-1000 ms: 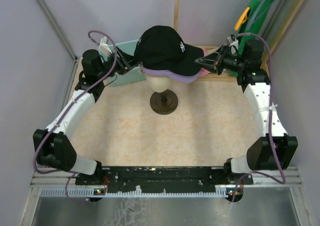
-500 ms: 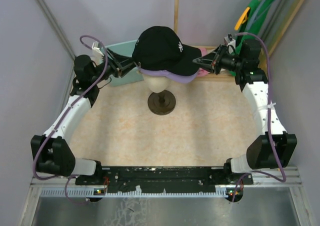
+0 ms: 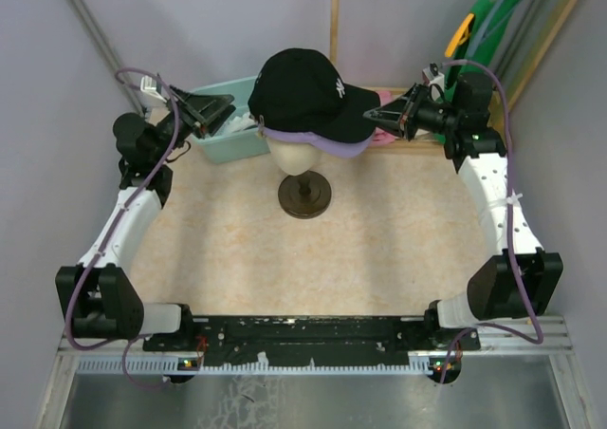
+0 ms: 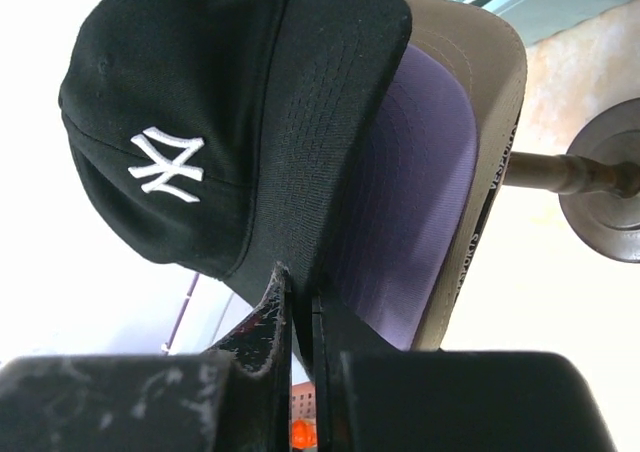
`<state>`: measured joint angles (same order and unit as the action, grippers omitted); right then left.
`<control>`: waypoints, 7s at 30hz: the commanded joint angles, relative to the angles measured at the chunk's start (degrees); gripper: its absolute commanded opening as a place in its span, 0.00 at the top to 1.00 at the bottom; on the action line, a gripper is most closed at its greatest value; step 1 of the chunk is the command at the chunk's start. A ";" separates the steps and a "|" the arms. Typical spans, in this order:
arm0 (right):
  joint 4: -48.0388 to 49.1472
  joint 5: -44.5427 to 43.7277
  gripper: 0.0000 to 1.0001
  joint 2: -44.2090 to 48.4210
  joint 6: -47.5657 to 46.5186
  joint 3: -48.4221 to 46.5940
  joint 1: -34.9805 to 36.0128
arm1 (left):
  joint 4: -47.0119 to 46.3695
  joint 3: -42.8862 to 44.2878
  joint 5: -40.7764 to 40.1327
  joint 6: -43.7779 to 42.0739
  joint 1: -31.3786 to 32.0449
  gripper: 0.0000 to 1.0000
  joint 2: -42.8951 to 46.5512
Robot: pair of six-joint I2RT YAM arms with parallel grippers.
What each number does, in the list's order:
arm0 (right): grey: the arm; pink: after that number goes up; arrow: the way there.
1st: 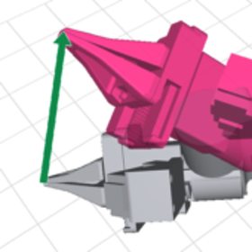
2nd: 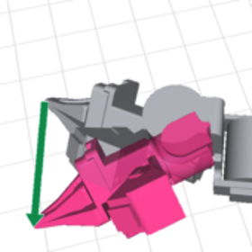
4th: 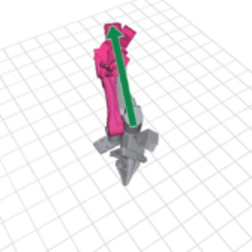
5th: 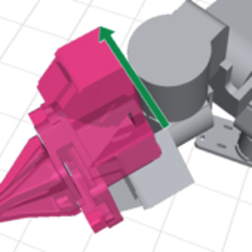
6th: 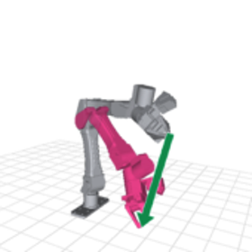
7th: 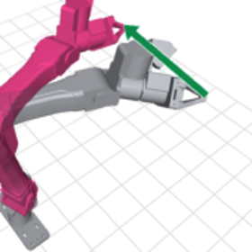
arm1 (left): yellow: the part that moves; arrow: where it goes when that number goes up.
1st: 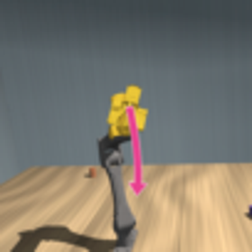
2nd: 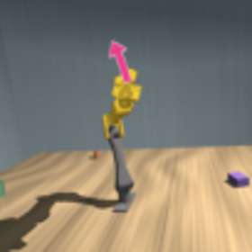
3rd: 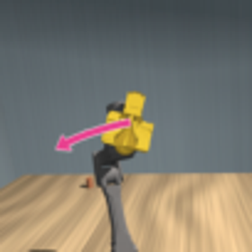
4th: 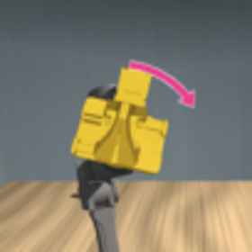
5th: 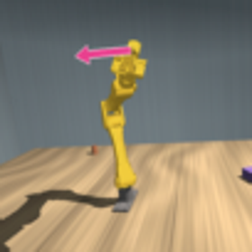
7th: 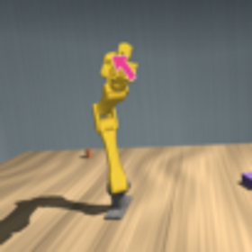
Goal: Stack the hats
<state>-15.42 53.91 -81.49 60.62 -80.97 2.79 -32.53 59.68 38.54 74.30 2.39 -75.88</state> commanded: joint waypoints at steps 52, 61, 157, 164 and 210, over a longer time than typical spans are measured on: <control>-5.89 -12.98 0.03 10.57 -8.80 5.66 -12.45 | 63.13 54.20 -11.63 -51.02 -1.27 0.13 -50.39; -4.35 -15.03 0.01 11.32 -7.80 7.21 -12.45 | 59.37 61.16 -11.76 -46.17 -3.70 0.09 -59.11; 33.27 -15.24 0.04 13.69 8.96 -4.85 8.06 | 15.65 62.80 -0.94 18.60 -10.77 1.00 -19.19; 37.29 -23.77 0.04 7.40 4.31 -8.25 26.89 | 11.56 68.21 -2.96 29.90 -10.75 1.00 -18.33; 57.50 -47.55 0.19 -15.29 -13.11 -21.48 50.61 | 6.03 60.41 -7.14 40.94 -10.76 1.00 -11.12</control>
<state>39.18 8.08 -94.74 47.66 -98.94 52.56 -22.06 119.61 32.45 113.91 -8.60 -88.90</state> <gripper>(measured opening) 0.820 0.162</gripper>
